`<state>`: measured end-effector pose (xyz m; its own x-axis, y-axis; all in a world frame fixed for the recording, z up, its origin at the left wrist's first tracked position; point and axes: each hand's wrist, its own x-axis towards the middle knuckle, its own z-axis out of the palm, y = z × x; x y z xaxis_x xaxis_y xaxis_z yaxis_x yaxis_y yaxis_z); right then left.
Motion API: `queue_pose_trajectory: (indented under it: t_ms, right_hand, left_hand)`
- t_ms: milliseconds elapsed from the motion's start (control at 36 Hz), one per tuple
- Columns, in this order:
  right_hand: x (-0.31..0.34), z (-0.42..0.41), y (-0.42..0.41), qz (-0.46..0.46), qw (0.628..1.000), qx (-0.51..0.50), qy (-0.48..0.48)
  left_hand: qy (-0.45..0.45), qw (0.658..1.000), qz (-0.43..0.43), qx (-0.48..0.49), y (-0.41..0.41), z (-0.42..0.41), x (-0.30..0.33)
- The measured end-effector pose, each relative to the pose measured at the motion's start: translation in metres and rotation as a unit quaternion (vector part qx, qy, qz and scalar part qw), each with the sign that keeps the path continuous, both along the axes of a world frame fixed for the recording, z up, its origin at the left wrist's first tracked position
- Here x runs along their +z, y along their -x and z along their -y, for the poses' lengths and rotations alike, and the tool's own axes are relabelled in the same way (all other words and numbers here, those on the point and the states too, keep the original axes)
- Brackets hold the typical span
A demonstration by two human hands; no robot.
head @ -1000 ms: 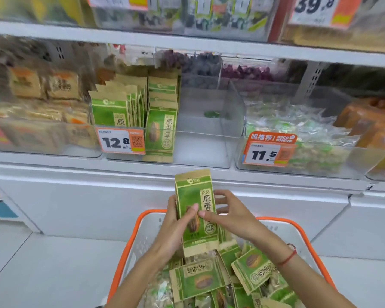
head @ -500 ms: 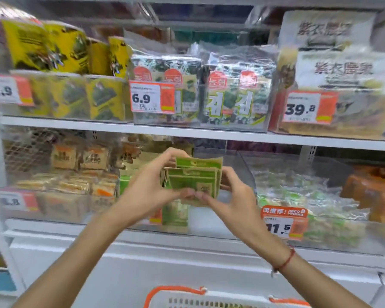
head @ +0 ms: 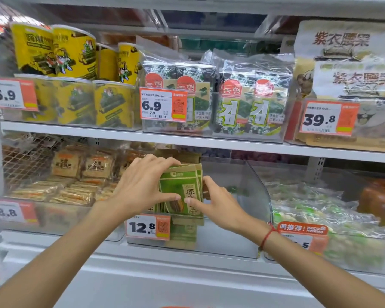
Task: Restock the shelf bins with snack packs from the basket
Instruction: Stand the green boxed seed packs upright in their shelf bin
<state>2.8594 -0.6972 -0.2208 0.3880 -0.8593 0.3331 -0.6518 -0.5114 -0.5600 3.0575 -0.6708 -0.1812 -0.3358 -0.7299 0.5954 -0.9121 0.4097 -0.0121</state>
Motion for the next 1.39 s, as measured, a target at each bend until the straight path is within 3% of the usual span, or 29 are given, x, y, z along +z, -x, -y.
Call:
queue_pose_trajectory:
  t_ms: [194, 333, 444, 528, 750, 944, 1167, 1389]
  right_hand:
    - [-0.003, 0.024, -0.001, -0.021, 0.979, 0.089, -0.184]
    - [0.009, 0.051, 0.026, -0.014, 0.903, 0.127, -0.409]
    - [0.01, 0.067, 0.027, 0.046, 0.94, 0.006, -0.338]
    - [0.006, 0.077, 0.014, 0.016, 0.966, -0.079, -0.245]
    - [-0.008, 0.095, -0.01, 0.005, 0.963, -0.188, -0.193]
    - [-0.007, 0.089, -0.01, 0.096, 0.935, -0.135, -0.313]
    - [-0.009, 0.1, -0.017, 0.12, 0.955, -0.141, -0.232]
    - [-0.016, 0.105, -0.007, 0.228, 0.948, -0.13, -0.178]
  left_hand:
    - [-0.031, 0.991, 0.127, 0.004, 0.003, 0.018, -0.01]
    - [-0.02, 0.99, 0.134, -0.028, 0.0, 0.013, -0.02]
    - [-0.014, 0.99, 0.139, -0.021, -0.003, 0.008, -0.02]
    - [-0.014, 0.986, 0.163, -0.012, -0.003, 0.01, -0.019]
    - [-0.014, 0.981, 0.192, 0.001, 0.004, 0.011, -0.017]
    - [-0.018, 0.972, 0.231, 0.022, 0.016, 0.013, -0.014]
    - [-0.017, 0.974, 0.223, 0.031, 0.016, 0.018, -0.016]
    - [-0.02, 0.973, 0.213, 0.086, 0.034, 0.043, -0.011]
